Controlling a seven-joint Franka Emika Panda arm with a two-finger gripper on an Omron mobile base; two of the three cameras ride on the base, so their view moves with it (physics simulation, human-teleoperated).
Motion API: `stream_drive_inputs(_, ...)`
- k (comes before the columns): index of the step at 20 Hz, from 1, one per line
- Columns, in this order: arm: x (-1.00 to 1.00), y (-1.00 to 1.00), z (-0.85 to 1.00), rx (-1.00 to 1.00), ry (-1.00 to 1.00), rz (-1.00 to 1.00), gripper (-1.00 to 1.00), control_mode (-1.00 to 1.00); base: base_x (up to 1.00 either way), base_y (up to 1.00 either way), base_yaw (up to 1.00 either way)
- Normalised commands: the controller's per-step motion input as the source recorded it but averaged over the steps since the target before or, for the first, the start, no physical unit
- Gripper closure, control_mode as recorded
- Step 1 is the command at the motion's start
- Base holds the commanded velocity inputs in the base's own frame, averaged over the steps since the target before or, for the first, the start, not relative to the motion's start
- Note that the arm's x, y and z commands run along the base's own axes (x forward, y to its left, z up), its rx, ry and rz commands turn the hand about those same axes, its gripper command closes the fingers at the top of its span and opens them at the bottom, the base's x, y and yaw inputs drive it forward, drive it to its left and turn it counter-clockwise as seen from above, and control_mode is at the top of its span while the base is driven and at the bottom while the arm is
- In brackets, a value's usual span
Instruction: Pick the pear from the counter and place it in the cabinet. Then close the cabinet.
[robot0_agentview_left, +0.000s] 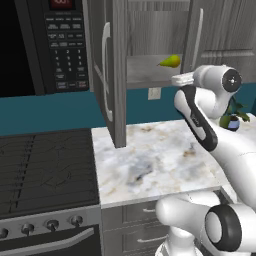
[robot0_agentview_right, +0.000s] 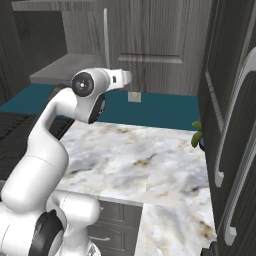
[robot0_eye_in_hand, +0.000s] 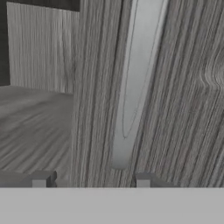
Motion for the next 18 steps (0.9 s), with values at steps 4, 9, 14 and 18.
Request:
stream_drive_inputs(4, 0.57, 0.07, 0.00, -0.03, 0.00, 0.01, -1.00, -1.00, 0.00, 0.00, 0.00)
stream_drive_inputs(9, -0.22, 0.19, 0.33, -0.11, 0.05, 0.00, -1.00, -1.00, 0.00, 0.00, 0.00)
stream_drive_inputs(14, -0.86, 0.14, 0.65, -0.18, 0.19, 0.00, -1.00, -1.00, 0.00, 0.00, 0.00)
stream_drive_inputs(18, -1.00, 0.17, 0.71, -0.19, 0.18, 0.00, -1.00, -1.00, 0.00, 0.00, 0.00)
